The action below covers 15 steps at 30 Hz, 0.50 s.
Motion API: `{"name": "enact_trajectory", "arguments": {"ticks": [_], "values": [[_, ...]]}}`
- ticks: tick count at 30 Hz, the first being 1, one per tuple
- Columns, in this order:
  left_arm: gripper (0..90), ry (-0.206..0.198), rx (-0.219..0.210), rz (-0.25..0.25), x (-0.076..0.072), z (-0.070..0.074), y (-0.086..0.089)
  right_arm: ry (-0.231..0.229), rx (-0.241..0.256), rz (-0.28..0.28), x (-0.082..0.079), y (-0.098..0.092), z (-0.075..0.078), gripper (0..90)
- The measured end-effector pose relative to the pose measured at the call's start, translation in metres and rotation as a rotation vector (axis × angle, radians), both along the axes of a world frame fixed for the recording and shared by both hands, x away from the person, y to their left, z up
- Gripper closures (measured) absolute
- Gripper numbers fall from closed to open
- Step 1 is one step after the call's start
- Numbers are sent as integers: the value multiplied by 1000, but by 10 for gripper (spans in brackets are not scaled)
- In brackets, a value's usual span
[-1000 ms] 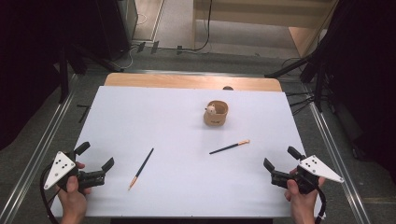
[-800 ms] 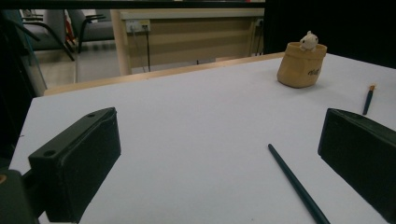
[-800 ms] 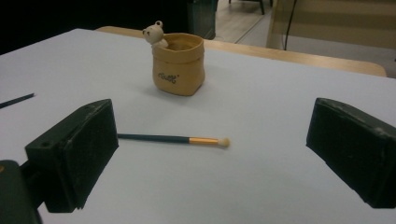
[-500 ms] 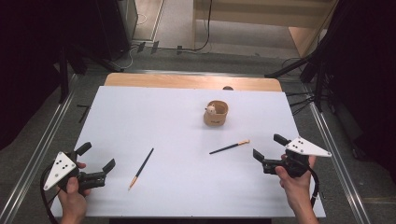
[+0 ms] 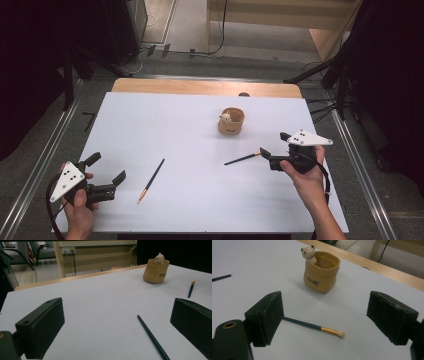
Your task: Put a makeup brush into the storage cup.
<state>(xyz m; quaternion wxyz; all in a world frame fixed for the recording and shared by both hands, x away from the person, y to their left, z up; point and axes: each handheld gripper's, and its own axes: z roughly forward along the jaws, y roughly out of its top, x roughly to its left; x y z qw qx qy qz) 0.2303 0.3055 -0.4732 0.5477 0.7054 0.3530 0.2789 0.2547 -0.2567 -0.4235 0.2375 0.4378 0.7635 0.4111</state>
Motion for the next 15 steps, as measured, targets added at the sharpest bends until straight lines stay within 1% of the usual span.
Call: {"name": "enact_trajectory", "arguments": {"ticks": [2,3,4,5,7,8,9,10,11,12,13,14,15], "values": [[0,1,-2,-2,0,0,0,23,-18,21,6,3,1,167],[0,4,-3,1,0,0,0,23,-18,21,6,3,1,167],[0,7,-3,2,0,-1,1,63,-45,44,12,6,1,182],[0,7,-3,2,0,-1,1,63,-45,44,12,6,1,182],[0,9,3,1,0,-1,1,107,-62,59,19,9,-1,184],[0,11,5,1,1,-2,0,150,-79,75,24,13,-2,185],[0,11,5,1,1,-2,0,164,-91,85,27,14,-3,185],[0,12,6,2,1,-2,0,164,-91,85,27,14,-3,185],[0,14,5,1,1,-2,0,174,-102,87,29,16,-4,186],[0,16,8,-2,1,-2,0,197,-120,96,33,20,-5,192],[0,17,11,-2,1,-2,0,197,-120,96,33,20,-5,192],[0,19,11,-2,1,-2,0,213,-135,122,38,23,-7,203],[0,19,10,-3,1,-2,0,219,-151,136,40,25,-9,206]]}}
